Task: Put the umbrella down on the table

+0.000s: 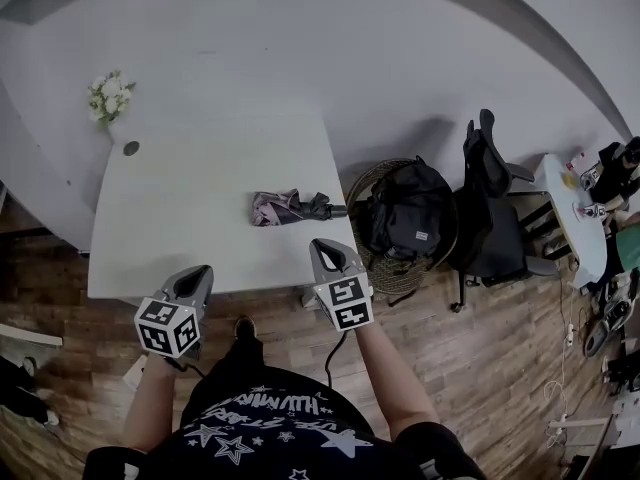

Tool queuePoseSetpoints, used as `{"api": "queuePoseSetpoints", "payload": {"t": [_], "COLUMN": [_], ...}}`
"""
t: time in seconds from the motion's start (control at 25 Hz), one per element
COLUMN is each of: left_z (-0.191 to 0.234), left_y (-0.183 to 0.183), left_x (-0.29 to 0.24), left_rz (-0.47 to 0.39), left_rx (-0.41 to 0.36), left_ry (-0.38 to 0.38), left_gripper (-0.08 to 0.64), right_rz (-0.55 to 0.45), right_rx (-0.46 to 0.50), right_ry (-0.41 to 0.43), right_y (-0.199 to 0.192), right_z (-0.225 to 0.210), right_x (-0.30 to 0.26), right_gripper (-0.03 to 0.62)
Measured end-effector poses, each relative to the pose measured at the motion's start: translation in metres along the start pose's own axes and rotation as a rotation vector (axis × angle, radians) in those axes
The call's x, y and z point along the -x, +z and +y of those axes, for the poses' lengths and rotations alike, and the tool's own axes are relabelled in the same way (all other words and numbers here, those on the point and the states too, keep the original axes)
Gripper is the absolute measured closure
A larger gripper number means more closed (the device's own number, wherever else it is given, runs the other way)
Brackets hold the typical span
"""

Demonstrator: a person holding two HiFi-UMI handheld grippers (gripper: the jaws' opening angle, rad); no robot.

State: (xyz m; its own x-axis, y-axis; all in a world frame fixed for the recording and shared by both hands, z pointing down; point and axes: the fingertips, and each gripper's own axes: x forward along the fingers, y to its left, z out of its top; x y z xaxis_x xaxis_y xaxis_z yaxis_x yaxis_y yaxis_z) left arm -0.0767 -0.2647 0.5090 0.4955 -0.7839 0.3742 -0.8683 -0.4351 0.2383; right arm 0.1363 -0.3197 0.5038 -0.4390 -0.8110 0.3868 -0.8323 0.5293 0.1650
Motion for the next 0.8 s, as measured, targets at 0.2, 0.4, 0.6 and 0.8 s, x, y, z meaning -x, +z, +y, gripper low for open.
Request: {"api": "queuePoseSetpoints", "payload": {"t": [0.2, 0.4, 0.6, 0.8], "left_z": [-0.026, -0.042, -0.057, -0.066], "left_y": [-0.013, -0.026, -0.038, -0.053], "left_x": [0.027, 0.053, 0.073, 0.091], "left_rz": [-0.010, -0.020, -0.028, -0.022], "left_rx": [-0.003, -0.004, 0.001, 0.011], "left_ry": [0.006, 0.016, 0.028, 0.049], "left_gripper": [0.557, 0.557, 0.557, 0.557], "right_rz": [-0.005, -0.011, -0.006, 0.015], "right_rx": [-0.015, -0.026, -0.032, -0.039], "right_ry": [0.003, 0.001, 0.021, 0.052], "right_y": [-0.015, -0.022, -0.032, -0.045], "right_z": [0.015, 0.030, 0.045, 0.062], "right_x": [0.040, 0.069, 0.086, 0.095], "right_gripper": [0.577, 0.577, 0.577, 0.577]}}
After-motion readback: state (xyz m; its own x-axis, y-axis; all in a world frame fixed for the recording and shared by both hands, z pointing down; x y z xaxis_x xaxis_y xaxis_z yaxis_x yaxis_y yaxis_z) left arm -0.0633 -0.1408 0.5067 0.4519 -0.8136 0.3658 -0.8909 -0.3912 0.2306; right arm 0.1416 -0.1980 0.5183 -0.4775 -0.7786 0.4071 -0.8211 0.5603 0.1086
